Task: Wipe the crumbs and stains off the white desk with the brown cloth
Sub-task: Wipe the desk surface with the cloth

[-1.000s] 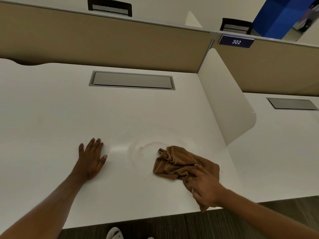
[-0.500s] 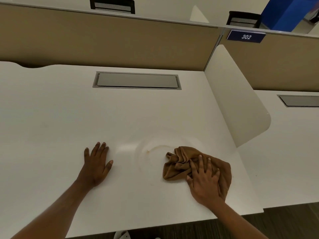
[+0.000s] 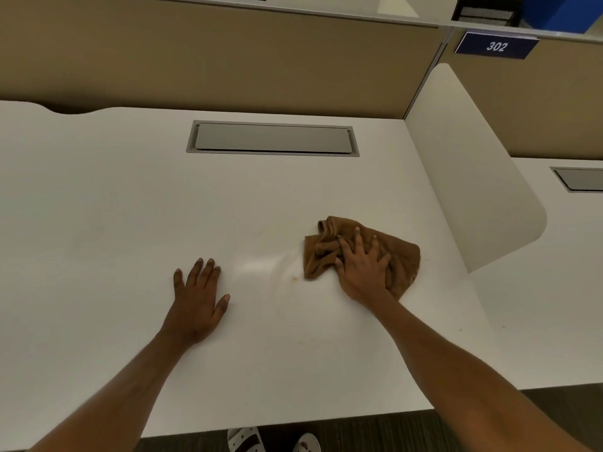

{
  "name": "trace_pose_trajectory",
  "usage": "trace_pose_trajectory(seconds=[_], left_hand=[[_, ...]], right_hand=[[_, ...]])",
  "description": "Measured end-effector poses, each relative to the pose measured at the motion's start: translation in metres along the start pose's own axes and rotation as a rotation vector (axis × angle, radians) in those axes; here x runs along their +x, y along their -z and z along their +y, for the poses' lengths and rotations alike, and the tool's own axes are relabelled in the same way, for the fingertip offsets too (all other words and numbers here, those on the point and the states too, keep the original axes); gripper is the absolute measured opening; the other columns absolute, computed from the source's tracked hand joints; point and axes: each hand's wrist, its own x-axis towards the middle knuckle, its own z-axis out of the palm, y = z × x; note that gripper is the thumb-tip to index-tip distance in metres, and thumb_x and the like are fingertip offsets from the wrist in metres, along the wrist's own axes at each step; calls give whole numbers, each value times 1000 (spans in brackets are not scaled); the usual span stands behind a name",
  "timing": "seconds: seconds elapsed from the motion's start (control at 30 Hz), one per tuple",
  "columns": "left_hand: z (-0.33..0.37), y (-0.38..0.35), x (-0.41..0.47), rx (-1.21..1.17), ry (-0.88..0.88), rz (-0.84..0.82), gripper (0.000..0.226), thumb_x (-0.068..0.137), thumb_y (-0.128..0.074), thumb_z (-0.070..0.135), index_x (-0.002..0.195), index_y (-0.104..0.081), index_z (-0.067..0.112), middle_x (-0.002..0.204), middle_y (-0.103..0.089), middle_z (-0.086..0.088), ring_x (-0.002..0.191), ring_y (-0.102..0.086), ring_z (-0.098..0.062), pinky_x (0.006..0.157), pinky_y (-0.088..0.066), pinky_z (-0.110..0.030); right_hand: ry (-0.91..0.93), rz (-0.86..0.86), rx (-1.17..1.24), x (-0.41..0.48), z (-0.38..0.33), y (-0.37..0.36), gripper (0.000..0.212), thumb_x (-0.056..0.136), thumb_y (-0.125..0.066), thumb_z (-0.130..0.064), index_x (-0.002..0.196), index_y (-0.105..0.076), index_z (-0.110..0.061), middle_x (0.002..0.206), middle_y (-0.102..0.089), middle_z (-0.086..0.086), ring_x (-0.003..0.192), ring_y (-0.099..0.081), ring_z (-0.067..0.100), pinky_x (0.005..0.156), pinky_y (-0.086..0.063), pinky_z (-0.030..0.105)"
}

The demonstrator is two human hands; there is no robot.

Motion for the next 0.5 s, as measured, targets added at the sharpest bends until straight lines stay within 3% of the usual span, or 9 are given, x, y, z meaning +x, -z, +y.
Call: trace_pose_trajectory(seconds=[0.23,0.37,0.5], left_hand=[[-2,1,-3,-71,-18,38,87,92,3,59,141,-37,-1,152,-33,-19,144,-21,-35,113,-11,-61],[-5,1,-5,-159,-15,72,85,93,0,58,142,-34,-3,151,-33,-20,144,-20,-33,115,-6,-58],[-5,2,-5,-159,-18,67,87,93,0,59,141,-35,-4,150,-36,-22,143,-23,-34,114,-8,-59]], right_hand=[[284,-12,27,-13,-84,-8,55,95,-27,-56,146,-28,-38,163,-13,4,141,-15,47,105,-15,72],[410,-26,39,-42,-100,-14,55,93,-24,-56,144,-33,-38,160,-22,4,139,-20,49,105,-15,73],[515,-46,20,-79,-102,-17,51,92,-35,-55,139,-39,-36,155,-34,6,134,-31,49,103,-24,72]])
